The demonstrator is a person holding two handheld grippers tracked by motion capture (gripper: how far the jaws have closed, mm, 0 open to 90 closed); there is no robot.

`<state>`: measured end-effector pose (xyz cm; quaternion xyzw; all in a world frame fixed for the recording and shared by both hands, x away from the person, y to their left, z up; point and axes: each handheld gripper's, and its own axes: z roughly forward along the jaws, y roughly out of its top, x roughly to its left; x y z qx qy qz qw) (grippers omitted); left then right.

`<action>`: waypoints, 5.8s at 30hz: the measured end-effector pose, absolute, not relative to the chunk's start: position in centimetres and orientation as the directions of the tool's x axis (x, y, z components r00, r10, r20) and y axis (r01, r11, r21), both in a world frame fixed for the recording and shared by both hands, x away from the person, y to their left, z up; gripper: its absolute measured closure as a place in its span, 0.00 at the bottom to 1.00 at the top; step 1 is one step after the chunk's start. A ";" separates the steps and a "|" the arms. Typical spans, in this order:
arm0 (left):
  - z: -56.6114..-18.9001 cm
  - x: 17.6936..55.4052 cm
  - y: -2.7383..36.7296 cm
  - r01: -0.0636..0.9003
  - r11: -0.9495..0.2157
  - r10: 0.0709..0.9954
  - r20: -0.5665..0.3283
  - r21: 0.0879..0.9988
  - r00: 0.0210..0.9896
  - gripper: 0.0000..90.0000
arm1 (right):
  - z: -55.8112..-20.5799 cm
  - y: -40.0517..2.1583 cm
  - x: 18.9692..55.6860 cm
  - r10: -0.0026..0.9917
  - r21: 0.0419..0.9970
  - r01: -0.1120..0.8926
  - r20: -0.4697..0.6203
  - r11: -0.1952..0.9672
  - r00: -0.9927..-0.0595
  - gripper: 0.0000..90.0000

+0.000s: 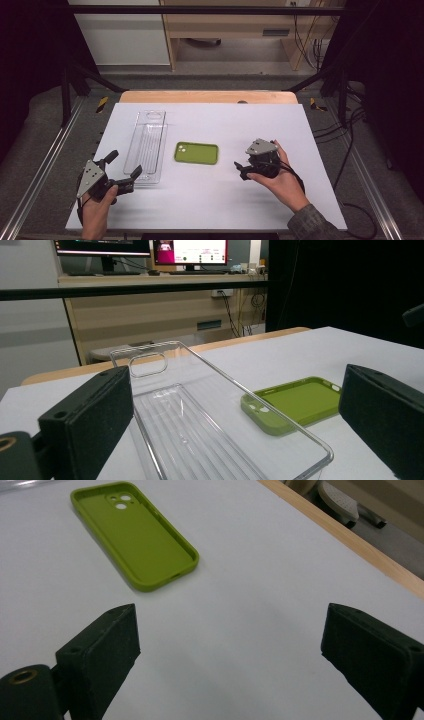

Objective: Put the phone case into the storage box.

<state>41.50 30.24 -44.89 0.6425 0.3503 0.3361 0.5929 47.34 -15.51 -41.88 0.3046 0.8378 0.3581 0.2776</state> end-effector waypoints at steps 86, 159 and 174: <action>-44.9 41.7 29.8 0.055 -0.067 0.836 0.026 0.996 0.548 0.01 | -45.5 -4.8 53.8 0.320 0.519 0.200 -0.151 0.831 -0.935 0.78; -45.0 41.7 29.8 0.062 -0.069 0.835 0.024 0.996 0.549 0.01 | -46.0 -4.5 53.6 0.241 0.502 0.099 -0.226 0.859 -0.944 0.94; -44.9 41.7 29.9 0.061 -0.072 0.837 0.027 0.996 0.547 0.01 | -46.0 -4.4 53.1 0.201 0.489 0.050 -0.263 0.871 -0.944 0.98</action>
